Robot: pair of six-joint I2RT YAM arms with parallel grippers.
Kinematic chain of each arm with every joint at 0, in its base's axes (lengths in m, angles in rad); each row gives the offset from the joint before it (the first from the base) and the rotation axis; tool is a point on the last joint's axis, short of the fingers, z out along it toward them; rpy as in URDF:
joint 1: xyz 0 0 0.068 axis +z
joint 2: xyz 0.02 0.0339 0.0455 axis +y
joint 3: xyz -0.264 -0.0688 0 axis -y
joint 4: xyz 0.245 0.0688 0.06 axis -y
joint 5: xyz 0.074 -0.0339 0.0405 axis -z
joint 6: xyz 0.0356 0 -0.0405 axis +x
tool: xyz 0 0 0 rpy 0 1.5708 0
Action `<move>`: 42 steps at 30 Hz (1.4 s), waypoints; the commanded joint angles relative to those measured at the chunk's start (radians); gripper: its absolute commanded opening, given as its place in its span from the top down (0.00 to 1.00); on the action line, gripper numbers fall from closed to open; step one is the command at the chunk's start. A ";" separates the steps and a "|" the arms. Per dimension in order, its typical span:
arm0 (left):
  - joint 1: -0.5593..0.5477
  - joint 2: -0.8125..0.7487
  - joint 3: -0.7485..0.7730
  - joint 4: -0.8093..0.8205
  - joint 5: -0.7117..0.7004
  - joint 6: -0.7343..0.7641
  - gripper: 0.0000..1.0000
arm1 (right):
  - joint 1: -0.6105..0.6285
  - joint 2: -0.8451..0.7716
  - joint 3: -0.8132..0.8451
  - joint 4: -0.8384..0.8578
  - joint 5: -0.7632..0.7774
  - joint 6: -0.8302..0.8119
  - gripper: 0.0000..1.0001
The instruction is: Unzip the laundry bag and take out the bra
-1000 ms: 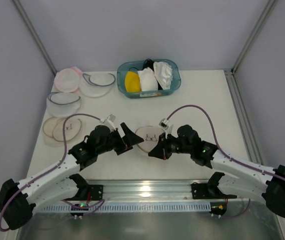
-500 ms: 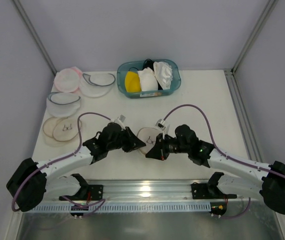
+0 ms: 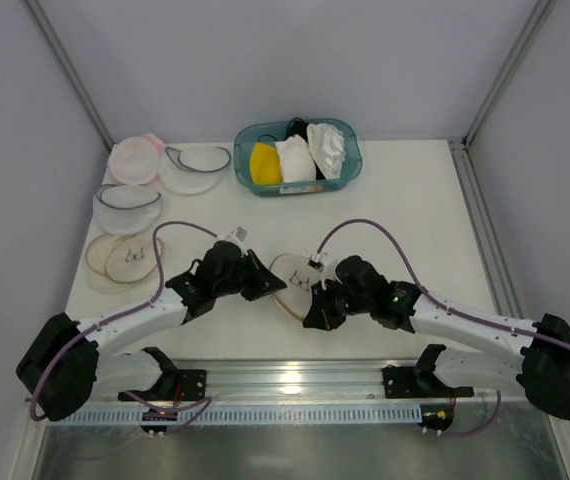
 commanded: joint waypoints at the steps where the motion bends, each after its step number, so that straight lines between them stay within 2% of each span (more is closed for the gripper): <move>1: 0.041 0.008 0.044 0.019 -0.022 0.043 1.00 | 0.015 0.012 -0.006 -0.162 0.089 -0.002 0.96; 3: 0.055 0.016 0.050 0.010 0.000 0.062 1.00 | 0.015 0.015 0.002 -0.230 0.164 0.017 0.96; 11: 0.089 0.080 0.098 0.005 0.097 0.140 1.00 | -0.005 0.022 0.103 -0.428 0.711 0.111 0.96; 14: 0.095 0.111 0.136 0.003 0.144 0.183 1.00 | -0.047 0.042 0.129 -0.417 0.799 0.091 0.96; 18: 0.112 0.219 0.219 0.035 0.236 0.270 1.00 | -0.106 0.087 0.149 -0.390 0.839 0.065 0.96; 21: 0.142 0.313 0.283 0.100 0.302 0.298 0.83 | -0.115 0.079 0.150 -0.376 0.846 0.062 0.96; 22: 0.150 0.333 0.297 0.118 0.328 0.289 0.60 | -0.117 0.058 0.149 -0.377 0.844 0.064 0.96; 25: 0.165 0.349 0.313 0.157 0.308 0.254 0.21 | -0.117 0.000 0.141 -0.380 0.840 0.065 0.96; 29: 0.165 0.225 0.253 0.090 0.162 0.232 0.06 | -0.117 -0.088 0.121 -0.376 0.823 0.058 0.96; 31: 0.164 0.105 0.205 -0.005 0.092 0.212 0.01 | -0.118 -0.122 0.118 -0.370 0.783 0.048 0.96; 34: 0.150 -0.009 0.129 -0.088 0.077 0.172 0.00 | -0.115 -0.140 0.115 -0.304 0.661 -0.010 0.96; 35: 0.141 -0.068 0.109 -0.092 0.069 0.154 0.01 | -0.117 -0.149 0.108 -0.261 0.464 -0.036 0.96; 37: 0.101 -0.112 0.070 -0.098 0.072 0.089 0.01 | -0.117 -0.159 0.068 -0.152 0.203 -0.068 0.96; 38: 0.089 -0.127 0.038 -0.096 0.078 0.071 0.01 | -0.117 -0.159 0.054 -0.041 0.085 -0.062 0.96; 39: 0.078 -0.150 0.024 -0.093 0.080 0.037 0.01 | -0.115 -0.148 0.051 -0.003 -0.087 -0.050 0.96; 42: 0.038 -0.170 -0.019 -0.058 0.089 -0.007 0.00 | -0.109 -0.134 0.043 0.083 -0.185 -0.018 0.96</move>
